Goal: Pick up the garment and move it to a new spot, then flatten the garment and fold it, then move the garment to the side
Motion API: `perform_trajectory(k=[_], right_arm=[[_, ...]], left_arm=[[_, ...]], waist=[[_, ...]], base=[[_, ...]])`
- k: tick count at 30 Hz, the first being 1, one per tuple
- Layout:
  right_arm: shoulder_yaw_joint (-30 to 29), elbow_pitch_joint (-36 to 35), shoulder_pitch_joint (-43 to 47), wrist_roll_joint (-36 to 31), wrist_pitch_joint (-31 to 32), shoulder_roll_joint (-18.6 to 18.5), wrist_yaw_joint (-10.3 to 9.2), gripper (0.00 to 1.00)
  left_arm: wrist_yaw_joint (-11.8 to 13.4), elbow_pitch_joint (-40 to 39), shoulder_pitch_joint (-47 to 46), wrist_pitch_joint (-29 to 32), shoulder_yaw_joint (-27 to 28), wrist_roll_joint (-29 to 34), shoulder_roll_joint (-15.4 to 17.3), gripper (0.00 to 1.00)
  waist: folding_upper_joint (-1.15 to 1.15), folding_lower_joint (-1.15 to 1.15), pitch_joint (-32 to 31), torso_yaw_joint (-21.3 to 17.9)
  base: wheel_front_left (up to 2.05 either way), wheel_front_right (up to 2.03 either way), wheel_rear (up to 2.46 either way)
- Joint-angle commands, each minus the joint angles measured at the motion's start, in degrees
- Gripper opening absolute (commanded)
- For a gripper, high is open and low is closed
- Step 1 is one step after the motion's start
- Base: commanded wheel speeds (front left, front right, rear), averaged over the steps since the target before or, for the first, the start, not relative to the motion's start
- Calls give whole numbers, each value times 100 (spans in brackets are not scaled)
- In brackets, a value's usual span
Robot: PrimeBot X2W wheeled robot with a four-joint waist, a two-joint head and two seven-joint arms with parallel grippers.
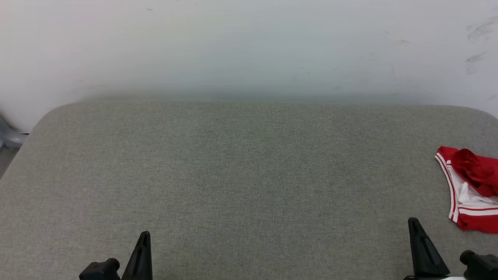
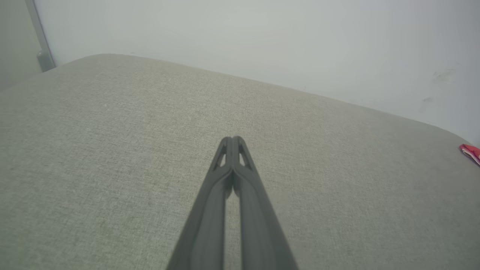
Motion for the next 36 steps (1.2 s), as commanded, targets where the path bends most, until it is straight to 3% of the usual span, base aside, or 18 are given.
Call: perform_trajectory(k=[1, 36], right_arm=[[13, -29, -214, 375, 50, -65, -1, 0], [23, 485, -833, 3593, 657, -160, -3, 0]], left_arm=[[-45, -41, -205, 68, 64, -349, -3, 0], [-354, 320, -805, 798, 383, -3457, -44, 0]], waist=[[0, 0, 3, -5], [0, 0, 48, -77]], base=[[0, 0, 0], [0, 0, 0]])
